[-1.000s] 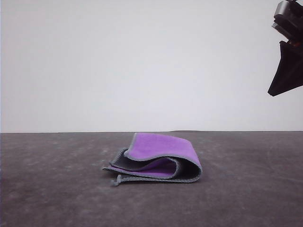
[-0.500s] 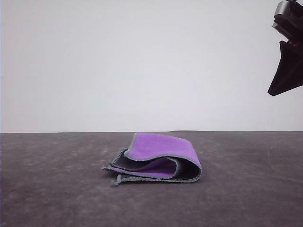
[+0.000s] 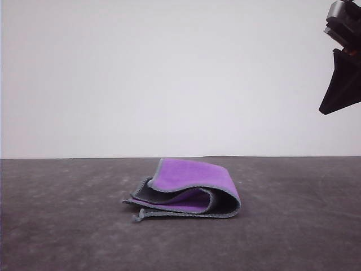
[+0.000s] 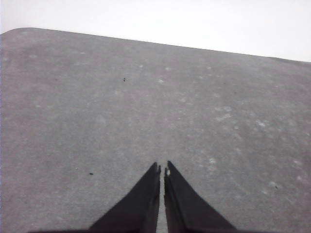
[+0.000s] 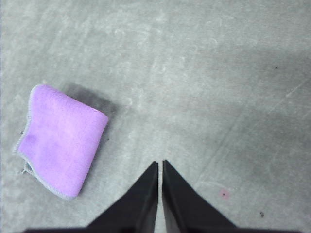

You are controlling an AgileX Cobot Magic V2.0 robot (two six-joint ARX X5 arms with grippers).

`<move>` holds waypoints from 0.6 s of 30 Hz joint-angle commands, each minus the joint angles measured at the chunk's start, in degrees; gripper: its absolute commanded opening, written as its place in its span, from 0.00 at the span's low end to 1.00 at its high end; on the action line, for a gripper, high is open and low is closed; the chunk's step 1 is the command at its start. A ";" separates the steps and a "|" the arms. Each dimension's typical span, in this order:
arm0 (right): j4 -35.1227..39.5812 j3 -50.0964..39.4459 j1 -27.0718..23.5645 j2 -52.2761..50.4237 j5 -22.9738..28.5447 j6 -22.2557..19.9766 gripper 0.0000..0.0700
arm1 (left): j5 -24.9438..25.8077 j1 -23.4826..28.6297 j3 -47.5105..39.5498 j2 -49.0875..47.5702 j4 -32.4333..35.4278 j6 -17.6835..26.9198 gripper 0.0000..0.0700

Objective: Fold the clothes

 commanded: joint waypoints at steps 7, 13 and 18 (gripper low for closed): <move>0.35 0.96 -0.02 0.55 -0.15 -0.81 0.01 | -0.13 0.15 -1.07 -0.02 -0.42 -0.48 0.00; 0.35 0.98 -0.02 0.55 -0.15 -0.81 0.01 | -0.13 0.15 -1.07 -0.02 -0.42 -0.48 0.00; 0.52 0.95 -0.03 0.02 0.00 -2.79 0.01 | -0.13 0.15 -1.07 -0.02 -0.42 -0.48 0.00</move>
